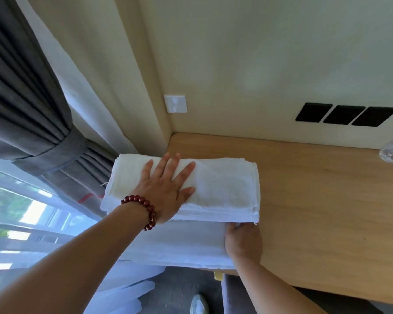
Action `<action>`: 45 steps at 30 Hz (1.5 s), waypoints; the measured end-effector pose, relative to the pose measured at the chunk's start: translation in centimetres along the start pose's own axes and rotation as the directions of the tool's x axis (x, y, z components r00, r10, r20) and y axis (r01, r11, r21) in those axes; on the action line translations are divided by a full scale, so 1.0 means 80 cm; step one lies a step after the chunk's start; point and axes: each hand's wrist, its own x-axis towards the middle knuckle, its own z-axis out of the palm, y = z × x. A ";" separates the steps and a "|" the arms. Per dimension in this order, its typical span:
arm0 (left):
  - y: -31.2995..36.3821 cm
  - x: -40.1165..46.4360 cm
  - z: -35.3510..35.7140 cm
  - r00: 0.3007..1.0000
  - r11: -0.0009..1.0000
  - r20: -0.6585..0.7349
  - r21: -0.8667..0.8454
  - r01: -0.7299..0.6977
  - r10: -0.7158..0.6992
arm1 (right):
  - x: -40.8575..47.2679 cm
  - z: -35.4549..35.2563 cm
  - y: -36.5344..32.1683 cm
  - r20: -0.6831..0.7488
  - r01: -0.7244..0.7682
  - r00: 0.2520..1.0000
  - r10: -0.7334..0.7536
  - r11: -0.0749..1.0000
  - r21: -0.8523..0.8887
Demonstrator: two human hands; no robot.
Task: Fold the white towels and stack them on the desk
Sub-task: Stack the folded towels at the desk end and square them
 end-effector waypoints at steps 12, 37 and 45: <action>-0.003 -0.025 -0.019 0.998 0.998 0.044 -0.042 0.035 -0.033 | -0.007 -0.179 -0.088 -0.437 0.313 0.893 -0.110 0.850 0.425; -0.008 -0.147 0.137 0.620 0.645 -0.271 -0.557 0.523 -0.736 | -0.011 -0.113 -0.247 0.435 0.884 0.446 -0.783 0.308 -0.352; 0.001 -0.118 0.163 0.469 0.289 0.179 -0.586 0.757 -0.865 | 0.000 -0.096 -0.250 0.389 0.866 0.465 -0.795 0.318 -0.386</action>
